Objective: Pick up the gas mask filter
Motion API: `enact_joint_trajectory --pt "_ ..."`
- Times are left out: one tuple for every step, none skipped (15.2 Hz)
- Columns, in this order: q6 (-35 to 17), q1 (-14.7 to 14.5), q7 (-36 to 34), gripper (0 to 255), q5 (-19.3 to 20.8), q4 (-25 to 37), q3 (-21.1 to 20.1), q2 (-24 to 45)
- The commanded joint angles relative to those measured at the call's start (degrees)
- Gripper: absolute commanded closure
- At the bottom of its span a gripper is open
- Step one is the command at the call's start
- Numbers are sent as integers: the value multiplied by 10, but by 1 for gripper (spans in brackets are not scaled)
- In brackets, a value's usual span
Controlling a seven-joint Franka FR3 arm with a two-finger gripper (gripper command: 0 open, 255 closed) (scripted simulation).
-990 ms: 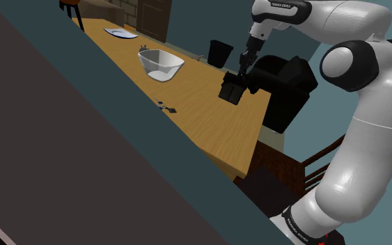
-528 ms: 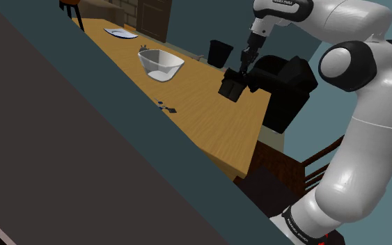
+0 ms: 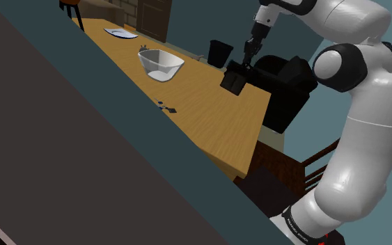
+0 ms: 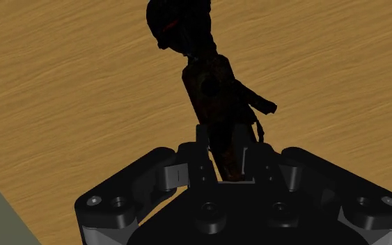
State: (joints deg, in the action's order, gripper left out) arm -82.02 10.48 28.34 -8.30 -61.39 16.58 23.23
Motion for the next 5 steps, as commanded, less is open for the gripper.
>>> enact_joint_trajectory --pt "22 6 1 255 -3 33 0 11" --pt "34 8 1 255 -5 51 0 17" --pt "46 12 0 255 -7 71 0 24" --pt "48 12 0 255 -8 74 0 26" --pt "48 12 0 255 -8 74 0 25"
